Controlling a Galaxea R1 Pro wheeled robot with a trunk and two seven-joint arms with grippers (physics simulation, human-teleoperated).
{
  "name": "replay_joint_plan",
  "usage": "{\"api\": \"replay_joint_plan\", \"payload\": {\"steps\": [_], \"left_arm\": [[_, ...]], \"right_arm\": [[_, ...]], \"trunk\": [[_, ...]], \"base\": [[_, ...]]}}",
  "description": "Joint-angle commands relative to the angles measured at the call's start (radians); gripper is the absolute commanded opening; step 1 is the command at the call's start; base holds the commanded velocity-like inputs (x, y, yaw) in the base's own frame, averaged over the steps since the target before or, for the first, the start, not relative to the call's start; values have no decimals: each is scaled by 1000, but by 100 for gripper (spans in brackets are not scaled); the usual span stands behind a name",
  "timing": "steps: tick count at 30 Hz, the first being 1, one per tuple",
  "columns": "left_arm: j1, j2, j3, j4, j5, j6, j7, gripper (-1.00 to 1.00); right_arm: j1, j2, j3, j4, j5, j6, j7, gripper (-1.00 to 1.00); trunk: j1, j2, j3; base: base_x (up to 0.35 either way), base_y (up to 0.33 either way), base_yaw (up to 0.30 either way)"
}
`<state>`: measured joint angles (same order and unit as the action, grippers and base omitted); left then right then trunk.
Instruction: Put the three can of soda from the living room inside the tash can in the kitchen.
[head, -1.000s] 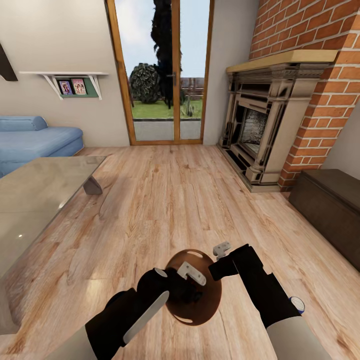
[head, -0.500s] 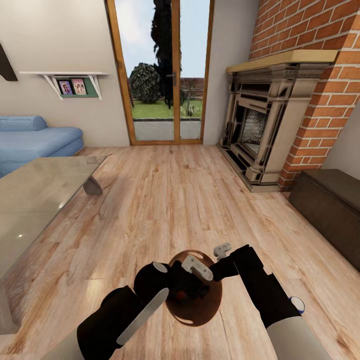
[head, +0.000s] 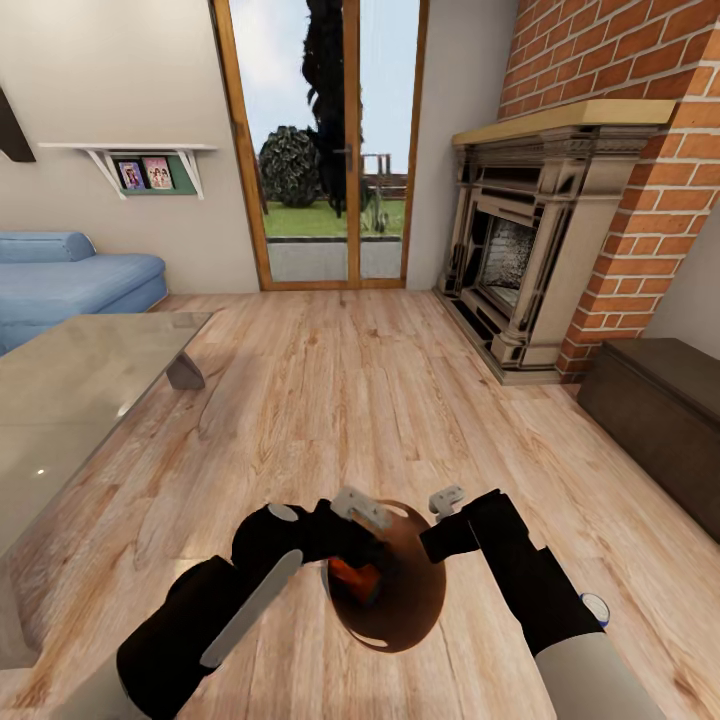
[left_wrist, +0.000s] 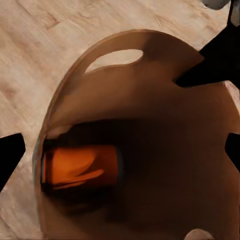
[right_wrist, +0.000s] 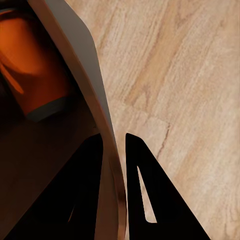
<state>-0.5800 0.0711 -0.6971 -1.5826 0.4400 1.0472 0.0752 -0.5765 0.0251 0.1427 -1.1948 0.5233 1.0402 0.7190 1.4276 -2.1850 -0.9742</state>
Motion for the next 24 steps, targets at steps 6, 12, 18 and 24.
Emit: {"api": "replay_joint_plan", "payload": {"steps": [6, 12, 18, 24], "left_arm": [[0, 50, 114, -6, 3, 0, -121, 100], [0, 135, 341, -6, 3, 0, -499, 100], [1, 199, 524, -2, 3, 0, -713, 100], [4, 242, 596, 5, -4, 0, -777, 100]], "right_arm": [[0, 0, 0, 0, -25, 7, 3, -100], [0, 1, 0, 0, -25, 7, 3, -100], [0, 2, 0, 0, -25, 7, 3, -100], [0, 2, 0, 0, -22, 7, 3, -100]], "trunk": [[0, 0, 0], [0, 0, 0], [0, 0, 0], [0, 0, 0]], "base": [[0, 0, 0], [0, 0, 0], [0, 0, 0], [0, 0, 0]]}}
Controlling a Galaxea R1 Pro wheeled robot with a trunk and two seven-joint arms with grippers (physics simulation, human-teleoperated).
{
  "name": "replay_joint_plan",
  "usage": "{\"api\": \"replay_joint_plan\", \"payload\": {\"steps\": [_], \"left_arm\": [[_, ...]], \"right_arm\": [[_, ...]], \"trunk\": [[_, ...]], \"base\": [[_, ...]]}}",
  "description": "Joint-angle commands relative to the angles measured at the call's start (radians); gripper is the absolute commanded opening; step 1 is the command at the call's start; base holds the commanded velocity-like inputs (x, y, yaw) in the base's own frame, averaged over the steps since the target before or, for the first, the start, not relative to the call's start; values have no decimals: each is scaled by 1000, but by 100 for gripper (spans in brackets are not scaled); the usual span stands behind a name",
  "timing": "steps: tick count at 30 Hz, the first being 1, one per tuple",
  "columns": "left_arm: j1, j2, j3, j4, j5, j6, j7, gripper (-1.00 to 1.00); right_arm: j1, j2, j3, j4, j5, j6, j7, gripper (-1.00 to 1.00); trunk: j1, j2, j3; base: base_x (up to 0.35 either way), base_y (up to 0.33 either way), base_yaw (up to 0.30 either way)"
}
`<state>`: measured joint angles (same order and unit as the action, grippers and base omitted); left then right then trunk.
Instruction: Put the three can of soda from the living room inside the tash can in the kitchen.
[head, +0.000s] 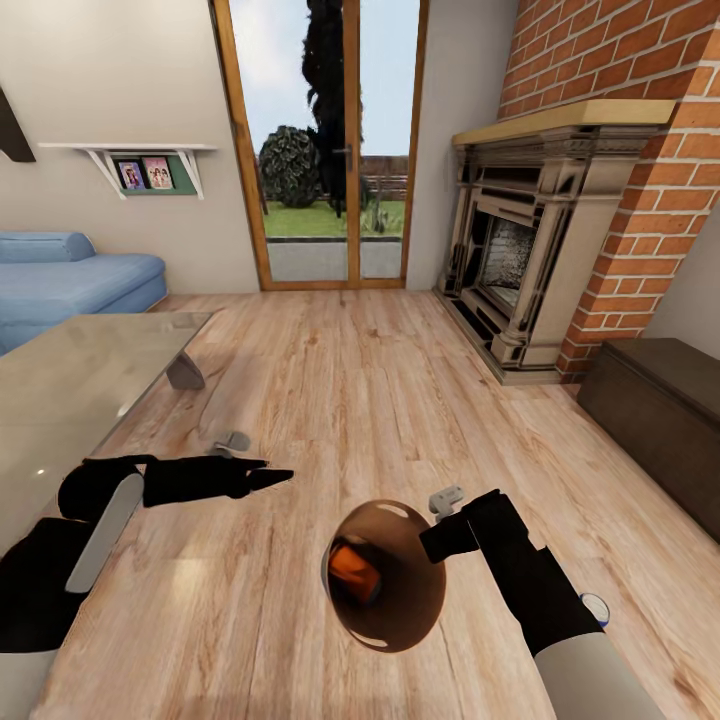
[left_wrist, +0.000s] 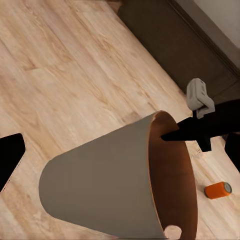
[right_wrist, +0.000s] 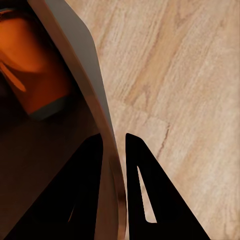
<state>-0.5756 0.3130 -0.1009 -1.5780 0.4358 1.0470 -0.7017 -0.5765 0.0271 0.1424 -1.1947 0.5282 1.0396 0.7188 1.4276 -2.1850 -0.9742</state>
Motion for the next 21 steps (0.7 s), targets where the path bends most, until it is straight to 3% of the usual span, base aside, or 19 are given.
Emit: {"api": "replay_joint_plan", "payload": {"steps": [1, 6, 9, 11, 16, 17, 20, 21], "left_arm": [[1, 4, 7, 6, -1, -4, -4, 100], [22, 11, 18, 64, -18, -80, -3, 100], [41, 11, 17, 145, -93, -180, -1, 100], [45, 10, 16, 189, -124, -223, -1, 100], [51, 1, 11, 365, -227, -410, 3, 100], [52, -1, 10, 450, -274, -502, 6, 100], [52, -3, 10, 578, -313, -649, 20, 100], [52, -4, 9, 644, -323, -730, 35, 100]], "right_arm": [[0, -1, 0, 0, -26, 8, 4, -100], [0, -7, -3, 0, -25, 8, 4, -100], [-1, -14, -15, -2, -25, 8, 4, -100], [-1, -23, -35, -3, -26, 8, 5, -100], [1, -58, -125, -6, -27, 8, 14, -100], [2, -71, -156, -9, -29, 8, 19, -100], [4, -80, -184, -13, -31, 8, 22, -100], [6, -83, -197, -14, -31, 8, 21, -100]], "trunk": [[0, 0, 0], [0, 0, 0], [0, 0, 0], [0, 0, 0], [0, 0, 0], [0, 0, 0], [0, 0, 0], [0, 0, 0]], "base": [[0, 0, 0], [0, 0, 0], [0, 0, 0], [0, 0, 0], [0, 0, 0], [0, 0, 0], [0, 0, 0], [0, 0, 0]]}}
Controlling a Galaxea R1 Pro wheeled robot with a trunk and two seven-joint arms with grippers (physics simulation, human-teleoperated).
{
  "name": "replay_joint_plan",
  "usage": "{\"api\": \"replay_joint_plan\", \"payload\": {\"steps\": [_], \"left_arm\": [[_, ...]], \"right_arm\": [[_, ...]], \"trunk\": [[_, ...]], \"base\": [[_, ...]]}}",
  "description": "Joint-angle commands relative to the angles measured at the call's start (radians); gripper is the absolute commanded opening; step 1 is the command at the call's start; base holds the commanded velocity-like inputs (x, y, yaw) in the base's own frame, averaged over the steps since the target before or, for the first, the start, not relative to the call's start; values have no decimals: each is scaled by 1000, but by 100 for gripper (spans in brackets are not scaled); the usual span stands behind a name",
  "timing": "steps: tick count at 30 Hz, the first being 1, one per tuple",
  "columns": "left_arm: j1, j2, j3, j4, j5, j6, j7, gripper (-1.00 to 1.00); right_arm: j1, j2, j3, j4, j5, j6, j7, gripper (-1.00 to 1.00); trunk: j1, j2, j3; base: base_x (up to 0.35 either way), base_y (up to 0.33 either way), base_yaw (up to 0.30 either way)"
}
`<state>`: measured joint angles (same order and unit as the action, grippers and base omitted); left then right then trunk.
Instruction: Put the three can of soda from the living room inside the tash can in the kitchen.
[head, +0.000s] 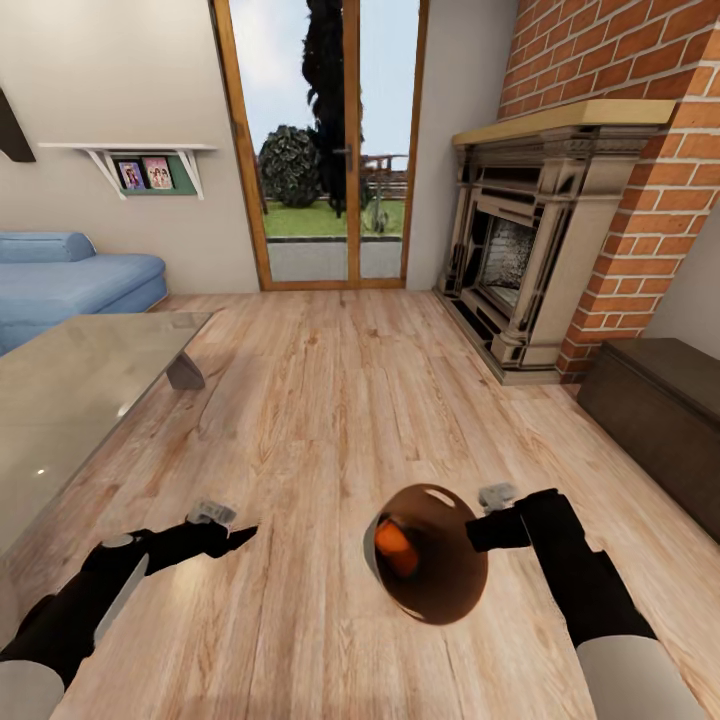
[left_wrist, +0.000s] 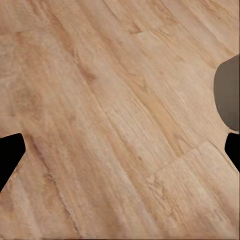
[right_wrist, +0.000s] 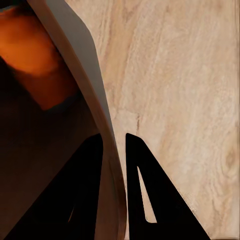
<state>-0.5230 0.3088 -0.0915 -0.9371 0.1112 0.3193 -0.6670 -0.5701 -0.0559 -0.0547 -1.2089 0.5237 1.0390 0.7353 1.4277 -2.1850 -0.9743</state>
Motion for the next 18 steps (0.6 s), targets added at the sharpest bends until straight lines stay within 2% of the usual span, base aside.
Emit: {"api": "replay_joint_plan", "payload": {"steps": [1, 2, 3, 4, 7, 10, 11, 12, 13, 15, 16, 17, 18], "left_arm": [[0, -1, 0, 36, -3, -42, 10, 100], [0, -3, 0, 68, -6, -79, 19, 100], [0, -9, 0, 128, -9, -146, 33, 100], [0, -13, 0, 156, -9, -177, 38, 100], [8, -55, -1, 251, -15, -325, 54, 100], [30, -80, -2, 272, -17, -377, 72, 100], [41, -86, -2, 278, -17, -394, 85, 100], [45, -88, -2, 280, -17, -400, 90, 100], [54, -91, -2, 282, -17, -409, 98, 100], [64, -94, -2, 281, -17, -415, 104, 100], [72, -96, -3, 278, -16, -419, 107, 100], [76, -96, -3, 277, -16, -420, 109, 100], [83, -97, -3, 275, -16, -422, 111, 100]], "right_arm": [[1, -1, -8, -1, -27, 2, 4, -100], [2, -1, -17, -1, -27, -16, 3, -100], [5, -1, -38, -1, -26, -59, 0, -100], [7, -1, -50, 0, -26, -82, -2, -100], [30, -2, -125, 6, -26, -184, -8, -100], [52, -2, -187, 11, -28, -242, -8, -100], [71, -1, -229, 25, -29, -291, -9, -100], [79, -1, -248, 34, -29, -314, -9, -100], [95, 1, -286, 59, -29, -370, -9, -100], [109, 2, -321, 103, -30, -442, -11, -100], [118, 2, -350, 167, -29, -526, -13, -100], [121, 2, -362, 199, -28, -568, -17, -100], [126, 2, -378, 246, -28, -643, -35, -100]], "trunk": [[0, 0, 0], [0, 0, 0], [0, 0, 0], [0, 0, 0], [0, 0, 0], [0, 0, 0], [0, 0, 0], [0, 0, 0], [0, 0, 0], [0, 0, 0], [0, 0, 0], [0, 0, 0], [0, 0, 0]], "base": [[0, 0, 0], [0, 0, 0], [0, 0, 0], [0, 0, 0], [0, 0, 0], [0, 0, 0], [0, 0, 0], [0, 0, 0], [0, 0, 0], [0, 0, 0], [0, 0, 0], [0, 0, 0], [0, 0, 0]]}}
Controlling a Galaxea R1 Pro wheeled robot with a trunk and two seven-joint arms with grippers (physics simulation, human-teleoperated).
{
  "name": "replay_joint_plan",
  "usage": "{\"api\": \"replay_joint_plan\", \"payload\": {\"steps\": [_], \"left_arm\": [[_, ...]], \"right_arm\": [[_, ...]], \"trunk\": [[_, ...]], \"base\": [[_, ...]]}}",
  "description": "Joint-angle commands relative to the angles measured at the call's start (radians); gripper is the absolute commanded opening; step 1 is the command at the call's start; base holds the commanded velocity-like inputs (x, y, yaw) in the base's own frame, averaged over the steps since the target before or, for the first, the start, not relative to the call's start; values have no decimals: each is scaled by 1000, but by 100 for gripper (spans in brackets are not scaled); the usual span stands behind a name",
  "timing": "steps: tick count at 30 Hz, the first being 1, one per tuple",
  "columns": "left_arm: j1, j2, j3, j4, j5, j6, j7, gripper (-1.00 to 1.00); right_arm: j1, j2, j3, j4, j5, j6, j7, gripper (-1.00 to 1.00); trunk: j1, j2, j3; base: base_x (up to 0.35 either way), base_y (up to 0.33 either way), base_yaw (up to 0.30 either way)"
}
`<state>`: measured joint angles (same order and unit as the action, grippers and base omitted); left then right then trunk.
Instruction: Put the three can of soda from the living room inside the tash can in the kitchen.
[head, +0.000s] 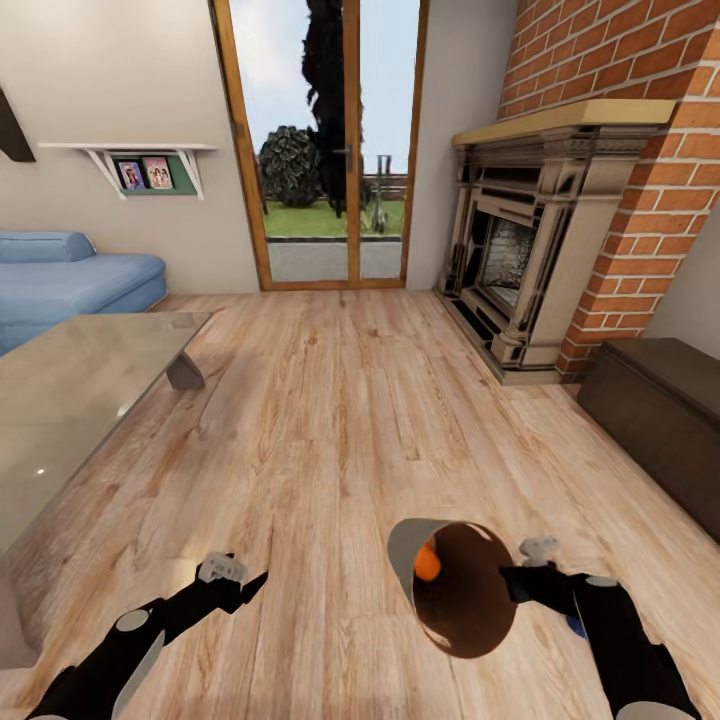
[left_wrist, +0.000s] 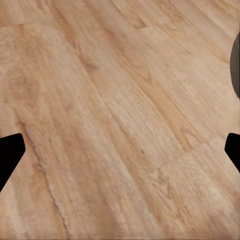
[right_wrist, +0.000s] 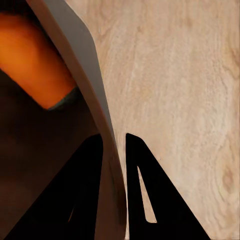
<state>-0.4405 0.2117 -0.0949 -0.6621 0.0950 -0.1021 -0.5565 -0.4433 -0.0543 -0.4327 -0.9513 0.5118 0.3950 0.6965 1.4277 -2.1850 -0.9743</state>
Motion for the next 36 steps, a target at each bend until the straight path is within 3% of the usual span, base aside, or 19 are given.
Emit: {"api": "replay_joint_plan", "payload": {"steps": [1, 6, 9, 12, 23, 31, 36], "left_arm": [[5, 0, 0, -1, 1, -1, 1, 100], [27, -2, 0, 8, 0, -2, 6, 100], [30, -3, 2, 16, 0, -3, 10, 100], [32, -3, 3, 25, 2, -5, 16, 100], [32, -3, 3, 43, 4, -5, 19, 100], [32, -3, 3, 75, 0, -9, 20, 100], [32, -3, 4, 77, 0, -9, 20, 100]], "right_arm": [[1, 0, -6, 6, -16, -27, -8, -100], [16, -3, -32, 102, -19, -152, -83, -100], [34, -3, -70, 122, -19, -222, -96, -100], [44, 0, -143, 132, -20, -276, -102, -100], [47, 10, -183, 135, -24, -299, -104, -100], [47, 0, -193, 131, -26, -300, -96, -100], [48, -7, -233, 123, -76, -300, -84, -100]], "trunk": [[0, 0, 0], [0, 0, 0], [0, 0, 0], [0, 0, 0], [0, 0, 0], [0, 0, 0], [0, 0, 0]], "base": [[0, 0, 0], [0, 0, 0], [0, 0, 0], [0, 0, 0], [0, 0, 0], [0, 0, 0], [0, 0, 0]]}}
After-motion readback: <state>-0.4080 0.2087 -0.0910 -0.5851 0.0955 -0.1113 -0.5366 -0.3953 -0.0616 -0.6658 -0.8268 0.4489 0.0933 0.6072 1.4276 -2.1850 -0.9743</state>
